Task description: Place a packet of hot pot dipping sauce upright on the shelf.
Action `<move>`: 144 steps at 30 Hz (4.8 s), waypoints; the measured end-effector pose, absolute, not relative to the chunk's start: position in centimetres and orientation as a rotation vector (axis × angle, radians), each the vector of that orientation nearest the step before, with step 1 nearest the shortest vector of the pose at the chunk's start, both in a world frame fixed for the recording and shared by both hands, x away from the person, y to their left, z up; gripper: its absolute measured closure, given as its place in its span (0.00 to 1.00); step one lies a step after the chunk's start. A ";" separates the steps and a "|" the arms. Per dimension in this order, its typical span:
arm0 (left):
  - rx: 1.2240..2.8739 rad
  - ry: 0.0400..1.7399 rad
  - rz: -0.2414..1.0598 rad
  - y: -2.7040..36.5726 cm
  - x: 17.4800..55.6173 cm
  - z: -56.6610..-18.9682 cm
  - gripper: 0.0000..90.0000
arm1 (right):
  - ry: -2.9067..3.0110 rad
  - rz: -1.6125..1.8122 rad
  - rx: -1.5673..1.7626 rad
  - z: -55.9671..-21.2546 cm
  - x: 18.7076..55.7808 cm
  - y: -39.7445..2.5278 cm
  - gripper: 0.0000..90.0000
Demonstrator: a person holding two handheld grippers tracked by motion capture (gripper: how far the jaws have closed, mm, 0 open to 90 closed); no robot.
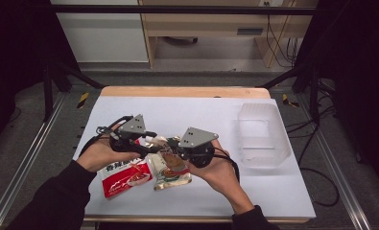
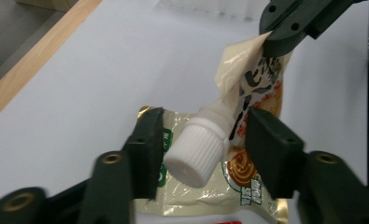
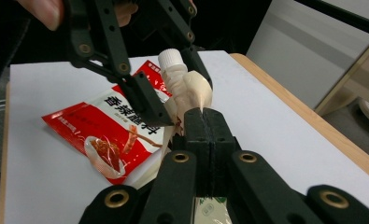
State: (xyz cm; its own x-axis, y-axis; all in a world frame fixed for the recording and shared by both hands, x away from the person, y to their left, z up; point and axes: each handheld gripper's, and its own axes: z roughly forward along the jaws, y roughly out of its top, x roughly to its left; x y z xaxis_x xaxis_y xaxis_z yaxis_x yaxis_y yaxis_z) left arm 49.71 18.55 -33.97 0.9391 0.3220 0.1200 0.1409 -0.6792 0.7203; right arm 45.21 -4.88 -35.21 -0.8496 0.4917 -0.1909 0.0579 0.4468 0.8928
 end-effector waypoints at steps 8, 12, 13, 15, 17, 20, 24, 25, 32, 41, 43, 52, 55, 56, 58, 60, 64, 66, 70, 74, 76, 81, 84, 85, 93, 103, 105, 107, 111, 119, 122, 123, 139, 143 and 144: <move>2.304 0.347 0.287 18.9 49.4 -34.3 0.78 | 2.276 1.392 0.473 -35.5 45.3 -4.6 1.00; 2.312 0.341 0.303 18.5 49.2 -33.7 0.79 | 2.269 1.411 0.489 -35.5 45.6 -4.9 1.00; 2.312 0.341 0.303 18.5 49.2 -33.7 0.80 | 2.269 1.411 0.489 -35.5 45.6 -4.9 1.00; 2.325 0.331 0.312 18.3 49.2 -33.3 0.80 | 2.268 1.419 0.500 -35.5 45.8 -5.1 1.00; 2.334 0.335 0.308 18.1 49.3 -33.0 0.80 | 2.271 1.423 0.503 -35.4 46.0 -5.3 1.00; 2.350 0.336 0.307 17.8 49.4 -32.5 0.80 | 2.279 1.425 0.502 -35.3 46.3 -5.4 0.99; 2.369 0.333 0.313 17.5 49.4 -31.7 0.81 | 2.291 1.426 0.499 -35.4 46.4 -5.5 0.98; 2.376 0.325 0.316 17.3 49.3 -31.5 0.81 | 2.294 1.424 0.498 -35.4 46.5 -5.5 0.98; 2.450 0.262 0.330 16.8 48.8 -30.3 0.81 | 2.336 1.422 0.489 -35.4 46.4 -5.6 0.91; 2.464 0.227 0.317 16.9 48.7 -30.4 0.81 | 2.452 1.207 0.443 -35.0 46.7 -5.5 0.50; 2.463 0.223 0.318 16.9 48.7 -30.3 0.81 | 2.452 1.170 0.438 -34.9 46.7 -5.4 0.46; 2.455 0.205 0.313 17.5 48.5 -30.1 0.81 | 2.584 1.016 0.240 -32.6 47.9 -4.4 0.33; 2.460 0.200 0.314 17.6 48.5 -30.1 0.81 | 2.612 0.982 0.206 -32.1 48.1 -4.2 0.32; 2.462 0.194 0.314 17.5 48.5 -30.1 0.81 | 2.631 0.962 0.180 -31.6 48.2 -4.0 0.33; 2.464 0.184 0.306 17.5 48.6 -30.2 0.81 | 2.653 0.939 0.151 -31.2 48.3 -3.8 0.38; 2.468 0.175 0.303 17.3 48.6 -30.2 0.81 | 2.659 0.928 0.110 -30.9 48.3 -3.5 0.41; 2.469 0.161 0.296 17.1 48.4 -30.4 0.81 | 2.686 0.915 0.062 -30.8 48.2 -3.0 0.46; 2.471 0.154 0.295 17.0 48.4 -30.5 0.81 | 2.696 0.893 0.038 -30.9 48.3 -2.8 0.48; 2.472 0.144 0.289 16.8 48.3 -30.6 0.81 | 2.718 0.886 0.023 -31.0 48.3 -2.6 0.51; 2.467 0.144 0.286 16.7 48.5 -30.8 0.81 | 2.749 0.852 -0.017 -31.1 48.5 -2.3 0.60; 2.467 0.148 0.291 16.8 48.6 -30.9 0.81 | 2.765 0.841 -0.039 -31.2 48.6 -2.1 0.64; 2.468 0.155 0.293 17.0 48.7 -31.0 0.81 | 2.782 0.816 -0.065 -31.2 48.4 -1.9 0.71; 2.463 0.162 0.287 17.1 48.8 -31.2 0.81 | 2.786 0.801 -0.061 -31.2 48.3 -1.9 0.75; 2.462 0.163 0.283 17.2 48.8 -31.2 0.81 | 2.788 0.794 -0.058 -31.2 48.3 -1.9 0.76; 2.471 0.147 0.279 17.3 48.5 -31.4 0.81 | 2.819 0.763 -0.038 -32.1 48.6 -1.3 0.87; 2.466 0.156 0.270 17.4 48.6 -31.5 0.81 | 2.786 0.726 0.036 -31.8 48.8 -1.1 0.98; 2.463 0.164 0.271 17.4 48.6 -31.6 0.81 | 2.790 0.716 0.037 -31.7 48.8 -1.1 0.99; 2.467 0.159 0.277 17.3 48.7 -31.6 0.81 | 2.793 0.701 0.048 -31.5 48.8 -1.1 0.99; 2.448 0.165 0.280 17.4 48.8 -31.8 0.81 | 2.796 0.699 0.059 -31.3 48.8 -1.2 1.00; 2.432 0.165 0.286 17.4 48.9 -32.1 0.80 | 2.803 0.689 0.072 -31.0 48.8 -1.3 1.00; 2.418 0.166 0.287 17.5 48.9 -32.0 0.80 | 2.795 0.693 0.074 -30.8 48.8 -1.3 1.00; 2.418 0.166 0.287 17.5 48.9 -32.0 0.80 | 2.795 0.696 0.080 -30.7 48.7 -1.4 1.00; 2.398 0.182 0.297 17.4 48.9 -32.7 0.45 | 2.808 0.668 0.074 -30.8 48.7 -1.2 1.00; 2.377 0.193 0.299 17.6 48.8 -32.5 0.35 | 2.803 0.668 0.087 -30.7 48.8 -1.1 1.00; 2.368 0.197 0.304 17.8 48.7 -32.4 0.34 | 2.802 0.673 0.089 -30.6 48.8 -1.2 1.00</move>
State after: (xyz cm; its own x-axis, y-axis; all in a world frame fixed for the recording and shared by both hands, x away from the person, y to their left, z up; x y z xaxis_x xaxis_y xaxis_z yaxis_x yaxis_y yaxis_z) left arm 48.66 17.80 -32.40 0.9604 0.2268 0.1615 0.0549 -0.7229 0.6888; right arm 48.79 -1.17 -30.62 -0.9649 0.1186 -0.2343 -0.0007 0.8910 0.4539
